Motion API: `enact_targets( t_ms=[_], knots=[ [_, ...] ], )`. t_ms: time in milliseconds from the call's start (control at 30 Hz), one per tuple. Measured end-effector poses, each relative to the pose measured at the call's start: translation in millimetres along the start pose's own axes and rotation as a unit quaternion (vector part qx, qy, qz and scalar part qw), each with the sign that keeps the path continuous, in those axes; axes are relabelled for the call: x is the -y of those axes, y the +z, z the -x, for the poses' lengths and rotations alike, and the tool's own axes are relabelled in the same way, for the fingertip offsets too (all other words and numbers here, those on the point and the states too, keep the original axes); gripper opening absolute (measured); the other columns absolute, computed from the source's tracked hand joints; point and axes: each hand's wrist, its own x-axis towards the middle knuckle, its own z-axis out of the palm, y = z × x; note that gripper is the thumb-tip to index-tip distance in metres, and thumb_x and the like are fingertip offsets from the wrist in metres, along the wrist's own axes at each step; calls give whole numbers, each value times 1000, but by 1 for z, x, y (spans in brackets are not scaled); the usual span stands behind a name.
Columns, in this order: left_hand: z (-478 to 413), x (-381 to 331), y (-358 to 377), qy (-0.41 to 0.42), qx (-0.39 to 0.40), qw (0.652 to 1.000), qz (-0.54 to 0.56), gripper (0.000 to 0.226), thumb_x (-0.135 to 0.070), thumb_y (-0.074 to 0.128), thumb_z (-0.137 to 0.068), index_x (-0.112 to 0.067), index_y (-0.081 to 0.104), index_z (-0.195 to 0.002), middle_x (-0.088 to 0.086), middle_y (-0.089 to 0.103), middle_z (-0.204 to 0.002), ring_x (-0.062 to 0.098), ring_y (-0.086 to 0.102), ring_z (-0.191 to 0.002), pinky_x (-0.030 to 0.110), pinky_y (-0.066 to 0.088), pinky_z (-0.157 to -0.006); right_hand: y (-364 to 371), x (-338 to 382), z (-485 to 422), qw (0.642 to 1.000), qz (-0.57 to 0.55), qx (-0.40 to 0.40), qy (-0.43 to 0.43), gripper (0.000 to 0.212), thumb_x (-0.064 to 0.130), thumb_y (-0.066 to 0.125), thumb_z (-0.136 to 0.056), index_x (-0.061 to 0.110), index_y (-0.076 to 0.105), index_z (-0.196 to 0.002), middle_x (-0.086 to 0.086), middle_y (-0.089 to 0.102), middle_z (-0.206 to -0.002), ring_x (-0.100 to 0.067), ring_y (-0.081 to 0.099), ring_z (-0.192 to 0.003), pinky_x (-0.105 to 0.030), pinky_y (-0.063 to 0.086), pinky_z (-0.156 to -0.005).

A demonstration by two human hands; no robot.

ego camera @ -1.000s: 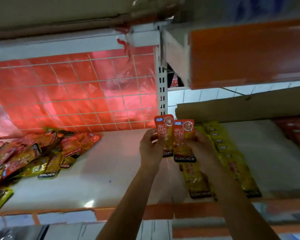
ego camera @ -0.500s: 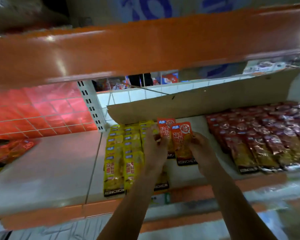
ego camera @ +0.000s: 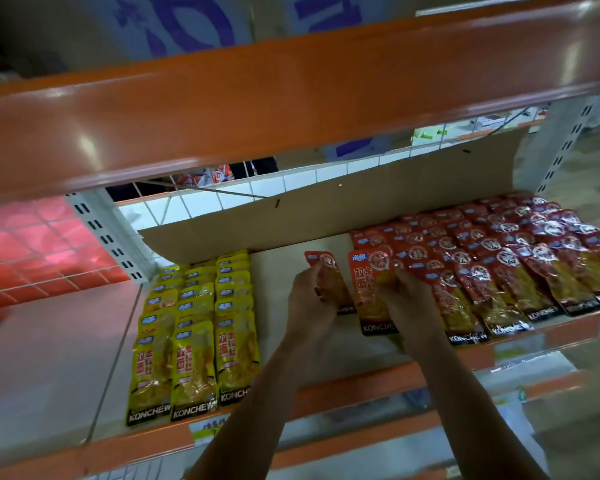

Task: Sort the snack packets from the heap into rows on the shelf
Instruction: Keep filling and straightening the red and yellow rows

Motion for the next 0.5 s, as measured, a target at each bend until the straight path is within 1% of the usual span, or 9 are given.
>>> enact_targets(
  t_ms=[33, 100, 167, 233, 267, 300, 333, 433, 500],
  knots=[
    [-5, 1, 4, 8, 7, 999, -44, 58, -12, 63, -83, -22, 46, -138, -12, 49, -124, 10, 54, -112, 20, 44, -92, -4, 0, -4, 1000, 4, -8, 1, 13, 5, 56, -86, 16, 59, -82, -10, 59, -75, -17, 55, -66, -31, 45, -61],
    [-14, 2, 8, 26, 24, 992, -125, 56, -15, 65, -85, -16, 45, -138, -1, 51, -131, 17, 54, -114, 18, 43, -90, -9, 0, -11, 1000, 12, -16, -1, 12, 6, 56, -86, 16, 58, -81, -7, 57, -72, -19, 54, -63, -30, 42, -58],
    [-24, 4, 13, 43, 39, 988, -142, 53, -12, 60, -89, -11, 44, -140, 12, 46, -140, 24, 54, -116, 21, 45, -89, -12, 0, -19, 1000, 17, -17, -2, 13, 8, 57, -87, 17, 59, -79, -3, 58, -69, -18, 52, -61, -30, 42, -56],
    [-31, 1, 15, 85, 40, 967, -238, 52, -9, 55, -90, -18, 46, -140, 11, 31, -151, 28, 46, -125, 29, 40, -101, -15, 2, -25, 1000, 9, -14, 2, 9, 9, 57, -88, 16, 60, -82, -6, 59, -72, -18, 52, -63, -32, 43, -59],
    [-35, 2, 17, 94, 38, 959, -266, 50, -10, 52, -91, -22, 47, -139, 10, 25, -154, 30, 42, -128, 33, 37, -105, -16, 3, -28, 1000, 5, -12, 3, 8, 9, 57, -88, 15, 59, -83, -7, 58, -73, -19, 51, -64, -33, 42, -60],
    [-39, 1, 19, 103, 40, 949, -297, 48, -10, 50, -91, -24, 49, -138, 9, 24, -155, 31, 39, -129, 36, 35, -105, -17, 4, -31, 1000, 5, -12, 2, 9, 8, 57, -87, 14, 58, -82, -6, 57, -71, -18, 49, -63, -32, 40, -58],
    [-44, 0, 21, 99, 52, 940, -321, 46, -10, 49, -92, -24, 50, -136, 8, 26, -154, 31, 39, -129, 37, 36, -103, -18, 4, -34, 1000, 6, -13, -2, 11, 7, 57, -87, 14, 57, -79, -3, 54, -67, -16, 47, -60, -30, 38, -56],
    [-57, -2, 26, 97, 77, 924, -363, 41, -13, 48, -93, -22, 52, -132, 4, 44, -141, 33, 40, -120, 39, 40, -91, -19, 5, -40, 1000, 12, -15, -10, 23, 6, 56, -87, 21, 51, -71, 7, 46, -57, -8, 39, -49, -26, 34, -49],
    [-65, -3, 27, 104, 82, 916, -379, 36, -18, 45, -96, -22, 51, -132, 2, 47, -138, 33, 42, -120, 39, 41, -91, -19, 5, -44, 1000, 23, -11, -18, 23, 7, 55, -88, 22, 49, -72, 6, 46, -59, -9, 39, -51, -28, 35, -50]
  ],
)
